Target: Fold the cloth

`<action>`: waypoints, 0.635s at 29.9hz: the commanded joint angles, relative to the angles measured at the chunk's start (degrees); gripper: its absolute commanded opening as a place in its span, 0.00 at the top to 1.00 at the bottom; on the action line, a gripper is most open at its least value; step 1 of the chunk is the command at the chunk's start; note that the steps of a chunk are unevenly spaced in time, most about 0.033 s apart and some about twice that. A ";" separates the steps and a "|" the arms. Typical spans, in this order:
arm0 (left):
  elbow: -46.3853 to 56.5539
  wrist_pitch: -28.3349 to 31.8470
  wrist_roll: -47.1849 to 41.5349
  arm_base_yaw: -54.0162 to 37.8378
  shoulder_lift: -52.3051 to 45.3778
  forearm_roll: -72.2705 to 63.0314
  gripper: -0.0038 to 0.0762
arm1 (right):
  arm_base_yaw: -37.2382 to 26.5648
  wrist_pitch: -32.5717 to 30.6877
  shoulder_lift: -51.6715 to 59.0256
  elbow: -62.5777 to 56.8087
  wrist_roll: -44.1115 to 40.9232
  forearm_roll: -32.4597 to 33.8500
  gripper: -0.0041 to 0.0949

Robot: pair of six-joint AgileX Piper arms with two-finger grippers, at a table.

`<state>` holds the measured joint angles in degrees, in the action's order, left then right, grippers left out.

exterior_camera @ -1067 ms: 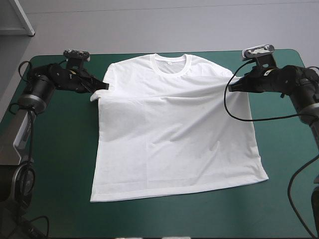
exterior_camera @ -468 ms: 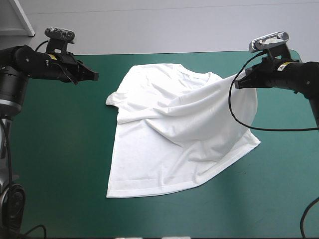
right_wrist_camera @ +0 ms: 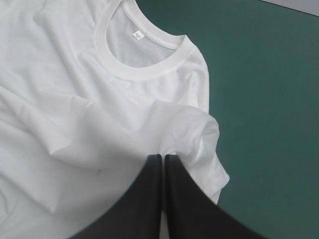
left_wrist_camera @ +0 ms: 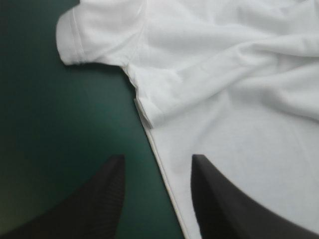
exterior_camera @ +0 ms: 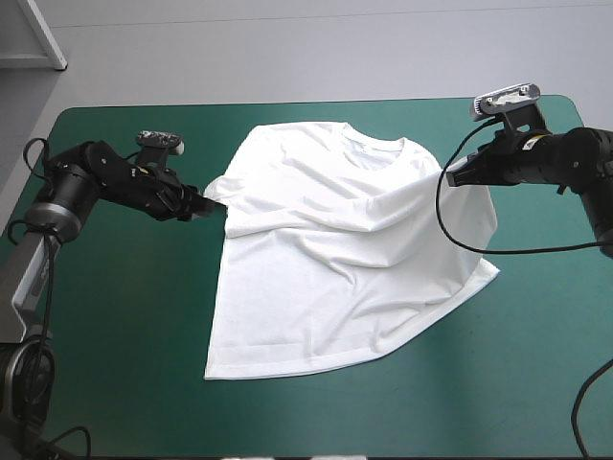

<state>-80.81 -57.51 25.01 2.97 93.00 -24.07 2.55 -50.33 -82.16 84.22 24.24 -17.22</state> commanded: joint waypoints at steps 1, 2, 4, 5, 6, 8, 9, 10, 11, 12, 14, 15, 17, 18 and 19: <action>1.74 5.68 1.69 0.14 -0.15 -4.78 0.45 | 0.06 3.60 1.60 1.29 0.13 -0.46 0.98; 1.90 6.25 2.23 0.14 0.78 -5.74 0.45 | 0.06 3.60 1.47 1.29 0.13 -0.46 0.98; 1.90 7.17 2.67 0.14 2.59 -7.84 0.45 | 0.06 3.60 1.47 1.29 0.13 -0.46 0.98; 1.90 7.59 2.93 0.14 3.59 -8.44 0.45 | 0.06 3.60 1.47 1.29 0.13 -0.46 0.98; 1.90 7.99 3.50 0.14 4.62 -9.17 0.45 | 0.06 3.72 1.45 1.29 0.13 -0.46 0.98; 1.90 7.99 4.62 0.14 6.62 -10.67 0.45 | 0.06 3.81 1.45 1.29 0.13 -0.57 0.98; 1.90 8.03 4.85 0.25 7.52 -10.79 0.45 | 0.06 3.81 1.45 1.29 0.13 -0.57 0.98; 1.90 8.32 5.00 0.36 8.23 -10.89 0.45 | 0.06 3.81 1.45 1.29 0.13 -0.57 0.98; 1.90 8.85 5.23 0.36 8.91 -10.89 0.45 | 0.06 3.81 1.35 1.29 0.13 -0.57 0.98; 1.90 9.38 5.23 0.36 9.54 -11.03 0.45 | 0.06 3.81 1.35 1.29 0.13 -0.57 0.98; 1.90 10.15 5.70 0.36 10.43 -11.26 0.45 | 0.06 3.81 1.35 1.29 0.13 -0.57 0.98; 1.90 10.40 6.18 0.36 10.93 -11.65 0.45 | 0.06 3.81 1.35 1.29 0.13 -0.57 0.98; 1.90 11.00 7.37 0.36 11.51 -13.19 0.45 | 0.06 3.81 1.35 1.29 0.13 -0.68 0.98; 1.90 11.49 7.51 0.67 11.81 -13.30 0.45 | 0.06 3.81 1.35 1.29 0.13 -0.68 0.98; 1.90 12.14 7.78 1.08 11.97 -13.30 0.45 | 0.06 3.81 1.35 1.29 0.13 -0.68 0.98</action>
<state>-77.62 -47.56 31.83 3.09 107.23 -34.15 2.55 -49.71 -82.50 83.88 24.24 -17.20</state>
